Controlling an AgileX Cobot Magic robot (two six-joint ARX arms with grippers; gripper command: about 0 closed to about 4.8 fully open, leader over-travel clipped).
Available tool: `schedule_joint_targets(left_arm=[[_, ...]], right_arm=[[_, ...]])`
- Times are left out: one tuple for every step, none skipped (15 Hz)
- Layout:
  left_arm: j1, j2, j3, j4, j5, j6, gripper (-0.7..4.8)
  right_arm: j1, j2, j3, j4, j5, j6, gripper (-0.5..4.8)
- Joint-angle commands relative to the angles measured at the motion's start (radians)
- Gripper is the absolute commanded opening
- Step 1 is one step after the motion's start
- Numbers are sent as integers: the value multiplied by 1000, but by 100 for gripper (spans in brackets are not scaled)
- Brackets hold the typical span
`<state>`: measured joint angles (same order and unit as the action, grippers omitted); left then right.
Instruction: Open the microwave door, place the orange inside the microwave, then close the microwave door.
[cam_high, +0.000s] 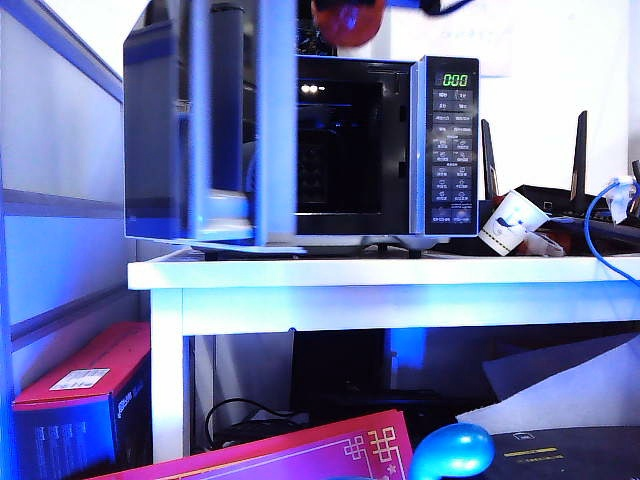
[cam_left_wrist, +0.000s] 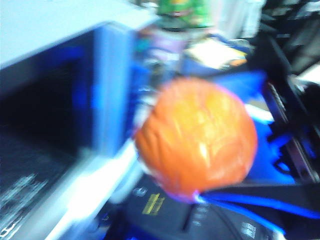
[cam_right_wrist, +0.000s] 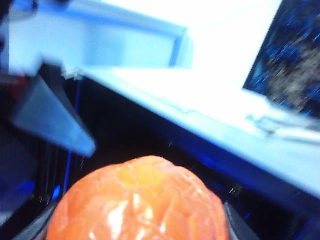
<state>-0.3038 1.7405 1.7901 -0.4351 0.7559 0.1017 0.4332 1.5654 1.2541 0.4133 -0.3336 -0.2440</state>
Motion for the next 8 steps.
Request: schedule_joint_targets(left_arm=[[6, 9, -11, -119, -64, 3, 235], [6, 8, -11, -133, -64, 3, 236], [6, 8, -11, -142, -63, 3, 236], [6, 8, -11, -151, -63, 3, 237], [6, 8, -11, -154, -63, 2, 237], [6, 8, -11, -155, -63, 2, 237], [6, 8, -11, -154, -64, 2, 237], [6, 7, -11, -154, -64, -2, 237]], right_arm=[[-3, 57, 3, 56, 2, 0, 306], [-3, 82, 3, 89, -1, 2, 306], [-3, 103, 3, 120, -2, 10, 306], [-2, 137, 5, 158, -2, 13, 306], [-2, 164, 5, 190, -2, 29, 306], [-2, 190, 5, 221, -2, 52, 306], [-2, 209, 5, 246, -2, 62, 306], [-2, 233, 5, 269, -2, 65, 306]])
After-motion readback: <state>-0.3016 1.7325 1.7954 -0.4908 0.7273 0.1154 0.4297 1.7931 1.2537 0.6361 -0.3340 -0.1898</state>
